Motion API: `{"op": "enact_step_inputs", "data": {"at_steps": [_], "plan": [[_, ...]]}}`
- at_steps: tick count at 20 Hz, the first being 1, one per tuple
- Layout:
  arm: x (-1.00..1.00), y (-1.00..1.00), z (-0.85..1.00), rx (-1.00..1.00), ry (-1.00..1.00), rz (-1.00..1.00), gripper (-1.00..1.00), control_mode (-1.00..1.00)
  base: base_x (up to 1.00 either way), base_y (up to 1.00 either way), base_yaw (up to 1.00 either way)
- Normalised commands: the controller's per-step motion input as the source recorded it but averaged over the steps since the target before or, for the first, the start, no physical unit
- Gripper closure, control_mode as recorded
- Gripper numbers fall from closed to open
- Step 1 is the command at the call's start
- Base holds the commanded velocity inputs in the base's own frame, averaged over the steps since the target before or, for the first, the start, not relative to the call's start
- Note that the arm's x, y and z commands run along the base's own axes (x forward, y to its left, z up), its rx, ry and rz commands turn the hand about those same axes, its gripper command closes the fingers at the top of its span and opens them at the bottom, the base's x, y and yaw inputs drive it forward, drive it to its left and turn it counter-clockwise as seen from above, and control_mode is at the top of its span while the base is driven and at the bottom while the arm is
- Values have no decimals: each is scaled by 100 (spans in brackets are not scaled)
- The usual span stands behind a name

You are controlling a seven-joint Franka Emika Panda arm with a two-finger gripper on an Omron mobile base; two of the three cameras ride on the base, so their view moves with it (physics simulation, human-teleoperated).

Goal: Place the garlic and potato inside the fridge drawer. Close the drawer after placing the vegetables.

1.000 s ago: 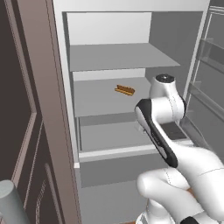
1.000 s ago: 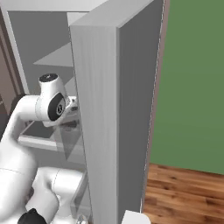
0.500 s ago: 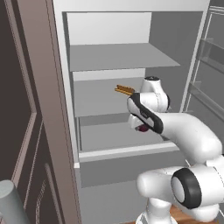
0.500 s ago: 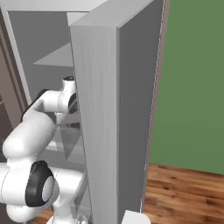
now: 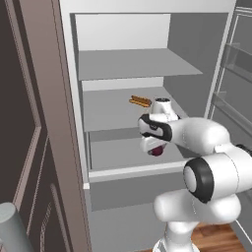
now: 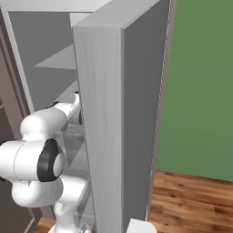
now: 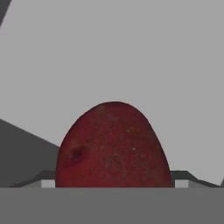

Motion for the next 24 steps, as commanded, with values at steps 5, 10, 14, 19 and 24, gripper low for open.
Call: {"op": "enact_step_inputs", "data": {"at_steps": [5,10,14,19,24], "plan": [[9,0,-65,0,6,0,100,-100,0,0,0],[0,0,-42,0,2,0,100,-100,0,0,0],[-12,0,-49,0,1,0,100,-100,0,0,0],[-24,0,-53,0,1,0,100,-100,0,0,0],[-27,0,-41,0,1,0,-100,-100,0,0,0]]}}
